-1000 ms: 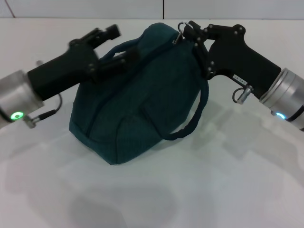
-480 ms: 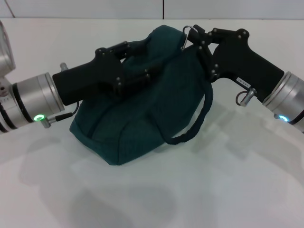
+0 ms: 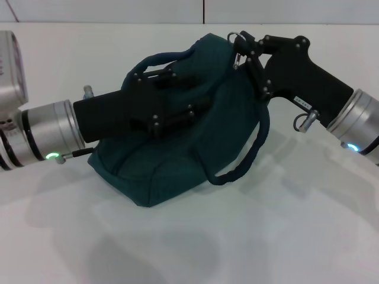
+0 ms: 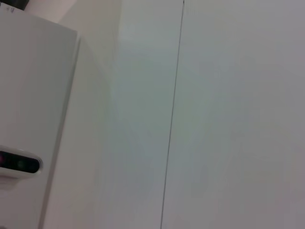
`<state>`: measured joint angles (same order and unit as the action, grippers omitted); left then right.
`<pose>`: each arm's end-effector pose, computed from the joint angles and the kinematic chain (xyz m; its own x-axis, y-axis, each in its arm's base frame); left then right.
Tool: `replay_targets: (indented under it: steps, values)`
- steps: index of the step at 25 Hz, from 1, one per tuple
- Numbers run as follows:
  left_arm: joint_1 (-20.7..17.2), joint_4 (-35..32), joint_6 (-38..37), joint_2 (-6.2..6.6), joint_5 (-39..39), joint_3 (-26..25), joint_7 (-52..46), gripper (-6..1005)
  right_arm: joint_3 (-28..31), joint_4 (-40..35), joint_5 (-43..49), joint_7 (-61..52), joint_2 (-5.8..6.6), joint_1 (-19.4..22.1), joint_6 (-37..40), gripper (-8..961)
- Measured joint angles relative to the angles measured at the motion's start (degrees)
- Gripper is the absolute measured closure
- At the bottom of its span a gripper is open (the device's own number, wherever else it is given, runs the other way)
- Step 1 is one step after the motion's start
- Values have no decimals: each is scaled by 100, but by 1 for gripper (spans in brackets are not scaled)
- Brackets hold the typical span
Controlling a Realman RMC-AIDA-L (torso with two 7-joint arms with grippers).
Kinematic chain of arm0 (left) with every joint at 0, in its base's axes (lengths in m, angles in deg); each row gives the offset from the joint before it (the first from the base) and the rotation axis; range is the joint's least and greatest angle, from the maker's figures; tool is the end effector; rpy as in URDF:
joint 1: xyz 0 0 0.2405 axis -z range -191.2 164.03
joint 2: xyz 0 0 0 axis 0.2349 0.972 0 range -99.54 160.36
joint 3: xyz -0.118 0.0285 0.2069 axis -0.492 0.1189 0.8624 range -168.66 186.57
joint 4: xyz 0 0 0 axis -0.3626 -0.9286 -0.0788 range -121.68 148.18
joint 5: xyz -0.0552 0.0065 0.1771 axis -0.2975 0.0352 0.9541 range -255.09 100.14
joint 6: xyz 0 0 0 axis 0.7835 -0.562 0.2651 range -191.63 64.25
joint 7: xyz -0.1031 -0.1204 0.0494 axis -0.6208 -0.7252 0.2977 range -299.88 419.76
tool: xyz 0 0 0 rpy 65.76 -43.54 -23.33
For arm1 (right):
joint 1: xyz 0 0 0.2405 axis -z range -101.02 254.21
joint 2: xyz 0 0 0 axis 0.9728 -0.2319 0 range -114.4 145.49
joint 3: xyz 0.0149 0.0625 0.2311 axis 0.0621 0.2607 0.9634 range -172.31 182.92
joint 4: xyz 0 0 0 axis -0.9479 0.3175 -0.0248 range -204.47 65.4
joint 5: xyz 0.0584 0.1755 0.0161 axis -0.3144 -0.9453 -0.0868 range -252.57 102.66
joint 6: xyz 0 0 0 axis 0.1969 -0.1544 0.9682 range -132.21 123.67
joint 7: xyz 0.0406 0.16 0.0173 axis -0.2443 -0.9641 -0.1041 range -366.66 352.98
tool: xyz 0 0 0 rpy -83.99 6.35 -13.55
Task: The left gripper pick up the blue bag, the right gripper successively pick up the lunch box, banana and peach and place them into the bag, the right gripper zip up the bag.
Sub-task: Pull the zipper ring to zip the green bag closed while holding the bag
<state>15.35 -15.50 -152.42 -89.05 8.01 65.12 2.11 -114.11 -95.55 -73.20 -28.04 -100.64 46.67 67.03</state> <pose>-0.1841 0.3044 -0.0259 0.7094 0.0328 0.7040 0.2682 -0.9363 -0.2266 0.1465 0.3288 -0.0417 0.6240 0.2692 -0.7336 -0.3070 -0.7788 -0.5469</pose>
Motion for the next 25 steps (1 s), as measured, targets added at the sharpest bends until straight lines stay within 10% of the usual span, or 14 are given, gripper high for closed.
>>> replay_targets:
  steps: [16,25]
  values:
    - [36,61,225,-16,104,9,782,640,-11,0,1,-4,0,-8,-3,936]
    - [-246,55,168,-16,-172,-32,1405,907,29,16,4,-180,-1,-28,-2,935]
